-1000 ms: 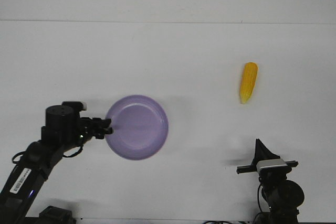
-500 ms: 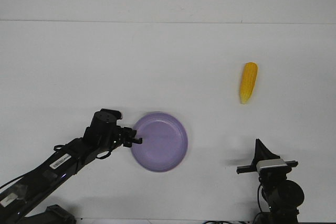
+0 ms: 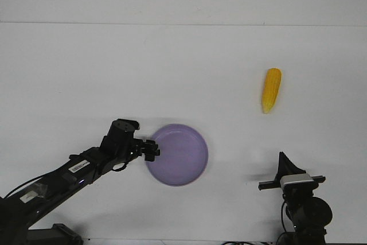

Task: Place corn on plate with both arms
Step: 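Drag the plate with the left gripper toward the table center, then release the plate and pull the left gripper back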

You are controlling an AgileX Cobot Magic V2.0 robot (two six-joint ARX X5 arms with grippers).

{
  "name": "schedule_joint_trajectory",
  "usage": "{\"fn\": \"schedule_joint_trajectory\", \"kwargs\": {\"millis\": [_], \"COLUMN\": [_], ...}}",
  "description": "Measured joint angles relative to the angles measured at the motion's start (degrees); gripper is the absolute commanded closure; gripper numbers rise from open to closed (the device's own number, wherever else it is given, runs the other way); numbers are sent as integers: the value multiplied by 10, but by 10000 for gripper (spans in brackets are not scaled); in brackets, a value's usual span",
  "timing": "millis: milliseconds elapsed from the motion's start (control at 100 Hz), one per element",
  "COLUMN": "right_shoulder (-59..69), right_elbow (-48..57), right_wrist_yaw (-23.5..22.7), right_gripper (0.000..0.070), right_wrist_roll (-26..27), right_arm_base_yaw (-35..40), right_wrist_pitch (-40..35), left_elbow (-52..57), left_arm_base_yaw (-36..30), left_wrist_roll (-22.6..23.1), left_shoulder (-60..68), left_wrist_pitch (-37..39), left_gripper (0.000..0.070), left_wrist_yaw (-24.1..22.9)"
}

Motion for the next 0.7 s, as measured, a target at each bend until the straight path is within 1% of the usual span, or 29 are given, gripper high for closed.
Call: {"fn": "schedule_joint_trajectory", "kwargs": {"millis": [180,280,370,430,520,610,700], "right_shoulder": [0,0,0,0,0,0,0], "right_elbow": [0,0,0,0,0,0,0], "right_wrist_yaw": [0,0,-1,-1,-1,-1,-2], "right_gripper": [688,688,689,689,689,689,695], "right_wrist_roll": [0,0,8,35,96,139,181], "right_arm_base_yaw": [0,0,0,0,0,0,0], "right_wrist_pitch": [0,0,0,0,0,1,30], "left_elbow": [0,0,0,0,0,0,0], "left_arm_base_yaw": [1,4,5,5,5,5,5], "left_wrist_roll": [5,18,32,41,56,65,68], "left_shoulder": [-63,-148,-244,-308,-400,-470,-522], "left_wrist_pitch": [-5,-8,-26,-51,-104,-156,-200], "left_gripper": [196,197,197,197,197,197,197], "left_wrist_yaw": [0,-5,-32,-54,-90,-120,-139]}}
